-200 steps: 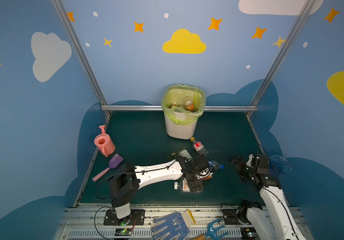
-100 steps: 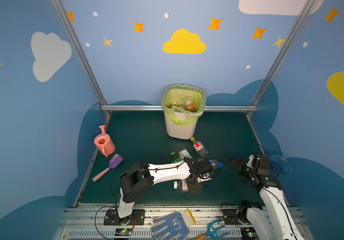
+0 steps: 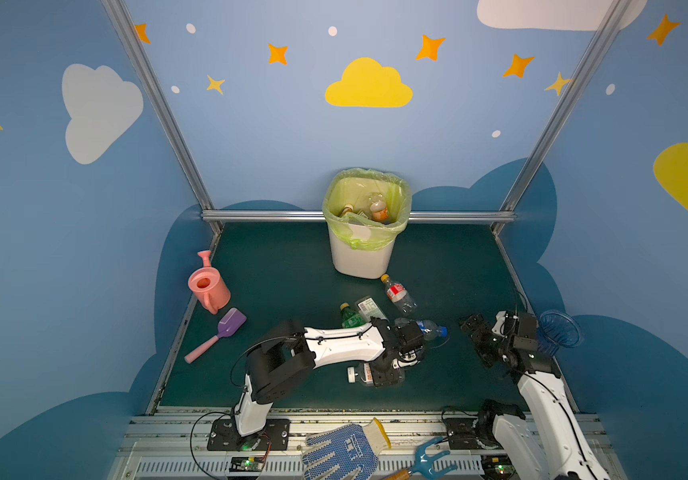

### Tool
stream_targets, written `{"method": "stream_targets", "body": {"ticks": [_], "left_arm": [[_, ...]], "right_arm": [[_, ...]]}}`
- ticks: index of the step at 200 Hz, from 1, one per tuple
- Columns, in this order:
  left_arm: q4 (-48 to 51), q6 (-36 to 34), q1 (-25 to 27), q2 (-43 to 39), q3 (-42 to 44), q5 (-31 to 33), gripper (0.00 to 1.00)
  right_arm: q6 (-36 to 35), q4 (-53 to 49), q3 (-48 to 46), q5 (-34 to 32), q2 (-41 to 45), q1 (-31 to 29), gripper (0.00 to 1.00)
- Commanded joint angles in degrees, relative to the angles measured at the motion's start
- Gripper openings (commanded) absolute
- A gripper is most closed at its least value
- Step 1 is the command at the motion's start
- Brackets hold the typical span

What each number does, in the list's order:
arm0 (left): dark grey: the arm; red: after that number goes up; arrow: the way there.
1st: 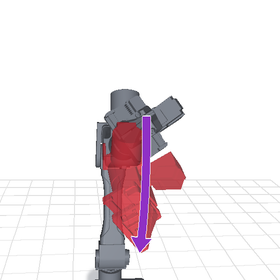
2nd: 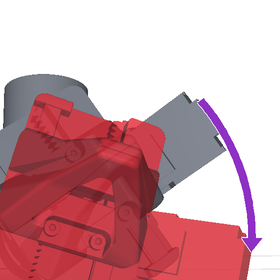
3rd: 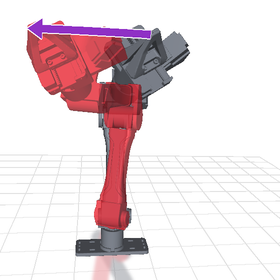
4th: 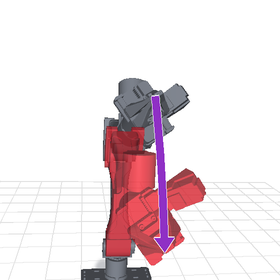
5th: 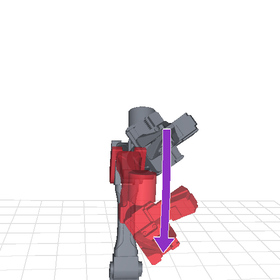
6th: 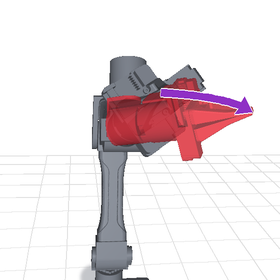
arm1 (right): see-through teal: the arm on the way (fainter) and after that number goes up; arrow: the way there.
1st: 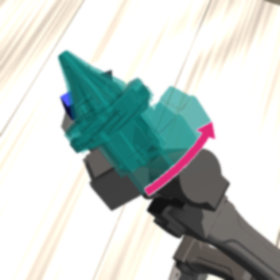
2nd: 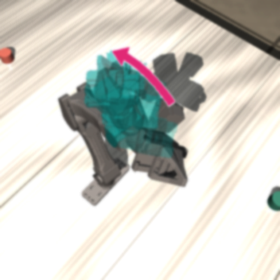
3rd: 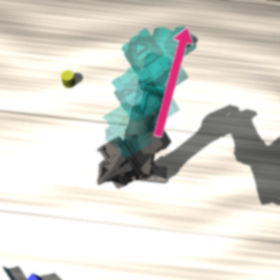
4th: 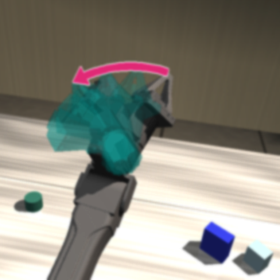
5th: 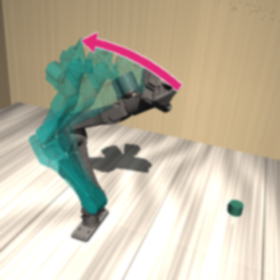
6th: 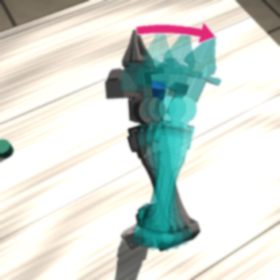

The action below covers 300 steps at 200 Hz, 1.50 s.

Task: Throw the plastic bottles in the bin
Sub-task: 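Grasp the pink-labelled juice bottle with the left gripper and lift it, then carry the juice bottle over the bin and open the left gripper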

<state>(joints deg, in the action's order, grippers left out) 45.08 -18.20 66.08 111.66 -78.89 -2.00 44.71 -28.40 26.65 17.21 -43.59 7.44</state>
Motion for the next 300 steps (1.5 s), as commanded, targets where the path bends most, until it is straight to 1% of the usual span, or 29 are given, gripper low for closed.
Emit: {"method": "stream_targets", "body": {"ticks": [1,18,49,70,89,113,129,139,151,163,172,192,204,216,230,250,262,277,294,300], "left_arm": [[2.1,0.6,0.3,1.3,-1.7,0.0,0.62],[2.3,1.1,0.4,0.6,-1.9,-0.4,0.55],[1.0,1.9,0.3,-3.3,-1.8,-1.3,0.54],[0.3,3.0,0.3,-6.8,-2.3,-0.5,0.53],[0.0,3.8,0.2,-10.6,-3.3,2.4,0.51],[-2.0,3.8,-1.2,-18.0,-5.0,7.6,0.50],[-3.9,2.5,-3.7,-23.4,-8.0,11.6,0.50],[-5.3,1.8,-6.2,-26.6,-10.6,12.7,0.50],[-8.9,0.3,-8.9,-30.3,-13.9,14.3,0.50],[-15.8,-2.1,-11.4,-34.4,-15.4,15.1,0.50],[-22.7,-3.3,-13.0,-37.4,-16.3,15.6,0.50],[-34.6,-3.3,-17.6,-41.3,-18.3,12.3,0.50],[-41.4,-3.1,-19.8,-42.0,-18.5,9.5,0.50],[-45.9,-2.6,-21.6,-40.8,-19.5,6.7,0.51],[-47.3,-0.2,-24.2,-36.6,-23.1,5.2,0.51],[-45.8,9.3,-30.3,-27.4,-29.6,0.9,0.51],[-44.2,14.7,-32.9,-20.6,-33.8,0.1,0.52],[-37.7,20.9,-35.4,-10.5,-42.5,-1.0,0.55],[-26.2,25.7,-37.0,1.8,-56.8,-1.3,0.71],[-21.3,26.7,-37.3,5.6,-63.8,-0.7,0.73]], "right_arm": [[-0.8,1.1,-0.8,0.7,-0.3,0.3,0.98],[-0.9,1.4,-0.8,1.0,-0.6,0.7,0.98],[-0.9,2.2,-0.7,1.3,-1.4,0.8,0.98],[-0.9,2.9,-0.2,1.8,-2.1,0.9,0.98],[-0.8,3.6,0.4,2.3,-2.9,0.9,0.98],[-0.9,4.4,1.9,2.3,-4.1,0.9,0.98],[-1.2,4.7,3.3,2.6,-4.9,0.9,0.98],[-1.4,5.0,4.2,3.1,-5.5,0.8,0.98],[-1.5,5.3,5.1,4.0,-6.2,0.8,0.98],[-1.6,5.5,5.9,4.5,-6.8,0.6,0.98],[-1.6,5.4,6.3,4.7,-6.9,0.5,0.98],[-1.1,5.7,6.5,4.7,-6.5,0.2,0.98],[-0.7,6.0,6.3,4.7,-5.9,0.2,0.98],[-0.5,6.0,6.4,4.7,-5.3,0.0,0.98],[-0.8,5.4,6.7,4.5,-4.8,-0.1,0.98],[-1.2,4.4,7.0,4.0,-3.8,-0.1,0.98],[-1.2,4.0,7.0,3.8,-3.1,0.0,0.98],[-1.4,3.5,6.8,3.9,-2.4,0.0,0.98],[-2.1,2.4,7.0,3.7,-1.8,0.0,0.98],[-2.3,1.8,7.0,3.5,-1.5,0.1,0.98]]}}
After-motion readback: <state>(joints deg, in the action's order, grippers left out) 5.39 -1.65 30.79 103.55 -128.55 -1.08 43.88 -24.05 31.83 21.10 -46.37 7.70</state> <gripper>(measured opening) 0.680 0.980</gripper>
